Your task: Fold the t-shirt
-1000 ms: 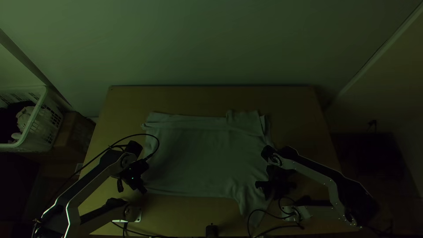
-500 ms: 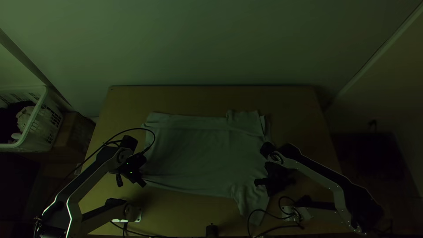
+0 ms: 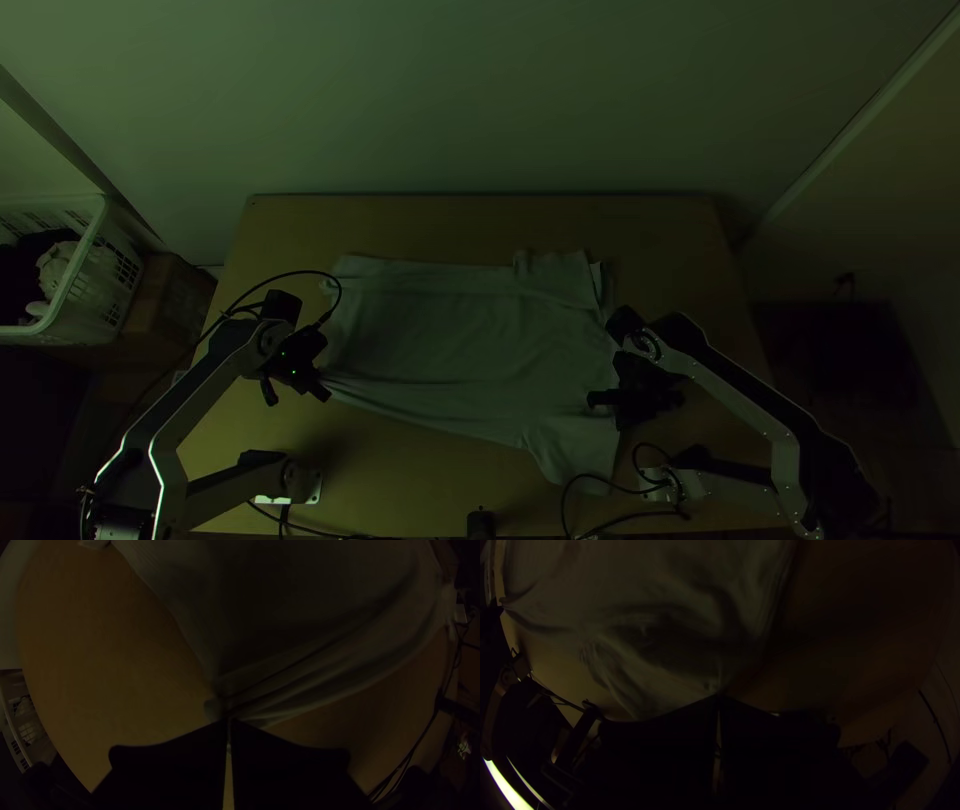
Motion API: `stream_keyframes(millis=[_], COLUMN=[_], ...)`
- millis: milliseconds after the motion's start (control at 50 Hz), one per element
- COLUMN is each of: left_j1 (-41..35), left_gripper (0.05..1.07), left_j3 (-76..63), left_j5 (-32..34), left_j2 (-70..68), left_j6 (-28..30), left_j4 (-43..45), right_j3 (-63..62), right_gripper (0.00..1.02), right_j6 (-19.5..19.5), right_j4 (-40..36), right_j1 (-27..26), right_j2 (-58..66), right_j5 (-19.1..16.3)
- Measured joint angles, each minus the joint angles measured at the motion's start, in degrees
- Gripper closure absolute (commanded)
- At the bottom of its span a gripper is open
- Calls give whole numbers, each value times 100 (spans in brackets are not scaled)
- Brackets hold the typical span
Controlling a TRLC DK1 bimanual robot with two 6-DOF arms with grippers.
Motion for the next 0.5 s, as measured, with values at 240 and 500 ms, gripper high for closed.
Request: stream_keyframes(millis=[240,500], left_j1=[48,105], left_gripper=[104,104], left_j3=[439,1115], left_j5=[33,35], left_j2=[199,442], left_j6=[0,2], left_j4=[55,55], right_j3=[442,1005], right_gripper=[100,100], right_j6=[-221,-352], right_j4=[-4,42], right_j1=[-409,-645], right_j2=[44,350], right_j5=[81,251])
